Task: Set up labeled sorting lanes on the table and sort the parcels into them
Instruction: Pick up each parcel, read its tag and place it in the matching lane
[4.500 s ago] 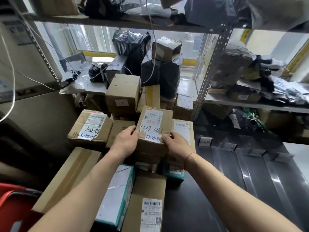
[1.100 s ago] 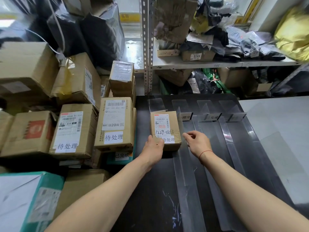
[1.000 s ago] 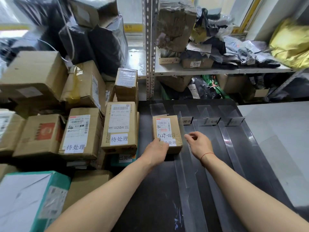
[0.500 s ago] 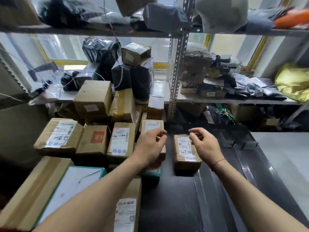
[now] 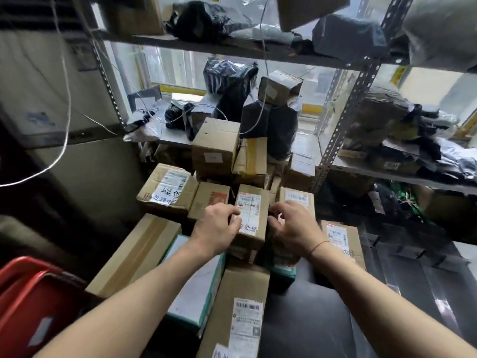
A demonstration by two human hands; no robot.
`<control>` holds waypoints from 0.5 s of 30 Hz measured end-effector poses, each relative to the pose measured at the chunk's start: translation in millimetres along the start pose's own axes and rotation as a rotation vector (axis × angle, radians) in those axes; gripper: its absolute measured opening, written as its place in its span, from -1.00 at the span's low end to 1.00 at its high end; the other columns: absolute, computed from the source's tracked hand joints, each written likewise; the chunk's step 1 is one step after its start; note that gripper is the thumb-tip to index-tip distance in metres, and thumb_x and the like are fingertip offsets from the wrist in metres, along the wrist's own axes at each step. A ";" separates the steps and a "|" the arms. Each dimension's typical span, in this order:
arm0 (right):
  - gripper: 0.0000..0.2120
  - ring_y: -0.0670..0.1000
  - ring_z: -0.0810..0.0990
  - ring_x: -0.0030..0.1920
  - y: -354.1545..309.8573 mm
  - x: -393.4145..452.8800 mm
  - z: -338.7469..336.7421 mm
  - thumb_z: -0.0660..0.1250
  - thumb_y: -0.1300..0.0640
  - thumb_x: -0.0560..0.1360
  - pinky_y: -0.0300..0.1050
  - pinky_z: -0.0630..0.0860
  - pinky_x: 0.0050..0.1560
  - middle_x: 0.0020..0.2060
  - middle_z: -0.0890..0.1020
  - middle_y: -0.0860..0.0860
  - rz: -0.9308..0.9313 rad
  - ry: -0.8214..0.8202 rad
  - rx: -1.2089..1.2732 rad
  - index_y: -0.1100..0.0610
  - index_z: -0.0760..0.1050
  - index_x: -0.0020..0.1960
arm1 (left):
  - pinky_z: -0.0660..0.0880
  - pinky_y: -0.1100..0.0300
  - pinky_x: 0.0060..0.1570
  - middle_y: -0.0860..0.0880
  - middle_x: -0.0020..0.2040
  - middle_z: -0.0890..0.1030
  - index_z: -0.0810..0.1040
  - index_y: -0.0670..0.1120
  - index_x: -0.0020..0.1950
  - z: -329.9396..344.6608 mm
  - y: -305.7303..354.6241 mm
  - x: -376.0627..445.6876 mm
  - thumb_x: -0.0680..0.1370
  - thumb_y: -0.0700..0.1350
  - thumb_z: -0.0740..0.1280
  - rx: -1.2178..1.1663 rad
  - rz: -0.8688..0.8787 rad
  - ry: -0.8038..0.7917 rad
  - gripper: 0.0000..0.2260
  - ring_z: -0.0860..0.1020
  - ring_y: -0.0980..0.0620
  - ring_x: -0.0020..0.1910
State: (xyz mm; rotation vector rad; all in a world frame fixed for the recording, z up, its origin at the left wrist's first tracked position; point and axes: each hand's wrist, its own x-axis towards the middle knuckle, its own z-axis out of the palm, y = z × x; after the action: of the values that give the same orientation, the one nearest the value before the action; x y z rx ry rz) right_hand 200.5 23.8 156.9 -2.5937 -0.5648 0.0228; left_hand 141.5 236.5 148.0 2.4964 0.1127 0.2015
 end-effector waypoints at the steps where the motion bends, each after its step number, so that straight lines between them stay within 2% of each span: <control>1: -0.72 -0.04 0.53 0.07 -8.1 6.2 5.3 0.34 -0.09 0.64 -0.12 0.48 0.11 0.03 0.55 -0.13 -0.012 -0.014 -0.020 -0.04 0.59 0.29 | 0.52 0.09 0.20 -0.03 0.17 0.70 0.71 -0.05 0.23 -6.1 -10.7 0.8 0.63 0.00 0.41 0.016 -0.014 0.012 -0.77 0.61 -0.03 0.18; 4: -0.66 0.02 0.55 0.19 -28.8 22.3 13.5 0.33 -0.08 0.65 -0.03 0.53 0.25 0.21 0.59 -0.04 -0.002 -0.051 -0.049 -0.02 0.55 0.38 | 0.55 0.00 0.26 -0.03 0.19 0.69 0.70 -0.03 0.23 -21.1 -33.3 5.5 0.61 0.01 0.41 0.022 -0.061 0.028 -0.76 0.61 -0.05 0.21; 8: -0.56 0.10 0.54 0.34 -38.1 34.9 22.3 0.33 -0.04 0.65 0.03 0.49 0.37 0.38 0.55 0.05 0.052 -0.080 -0.078 0.04 0.46 0.49 | 0.56 0.01 0.25 -0.03 0.22 0.67 0.66 -0.03 0.30 -18.1 -40.5 10.3 0.62 0.02 0.41 -0.011 -0.055 -0.019 -0.72 0.61 -0.04 0.20; 11: -0.36 0.11 0.49 0.41 -35.5 39.2 30.0 0.41 -0.13 0.59 0.07 0.45 0.42 0.46 0.48 0.06 0.102 -0.147 -0.089 -0.01 0.30 0.59 | 0.48 0.00 0.38 -0.03 0.34 0.62 0.56 -0.02 0.44 -4.1 -35.8 15.4 0.62 0.06 0.42 0.008 0.009 -0.077 -0.59 0.52 -0.05 0.35; 13: -0.04 0.18 0.29 0.56 -29.3 40.7 31.1 0.52 -0.28 0.44 0.25 0.26 0.54 0.57 0.32 0.08 0.084 -0.233 -0.194 -0.12 0.08 0.67 | 0.30 -0.05 0.53 -0.01 0.50 0.48 0.37 0.03 0.59 3.7 -31.6 20.4 0.59 0.17 0.44 0.152 0.076 -0.138 -0.39 0.31 -0.07 0.54; 15: 0.24 0.25 -0.05 0.68 -20.6 39.9 30.6 0.58 -0.34 0.33 0.38 -0.09 0.61 0.66 0.10 0.13 0.049 -0.325 -0.347 -0.16 -0.18 0.69 | 0.09 -0.15 0.61 -0.03 0.62 0.30 0.16 0.05 0.67 8.6 -27.9 26.2 0.54 0.24 0.46 0.366 0.142 -0.190 -0.19 0.07 -0.13 0.65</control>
State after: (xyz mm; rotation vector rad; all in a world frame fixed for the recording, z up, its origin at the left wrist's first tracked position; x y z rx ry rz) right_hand 225.4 70.0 142.7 -2.9654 -0.6688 0.4016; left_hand 167.9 257.2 127.6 2.8754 -0.1173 -0.0010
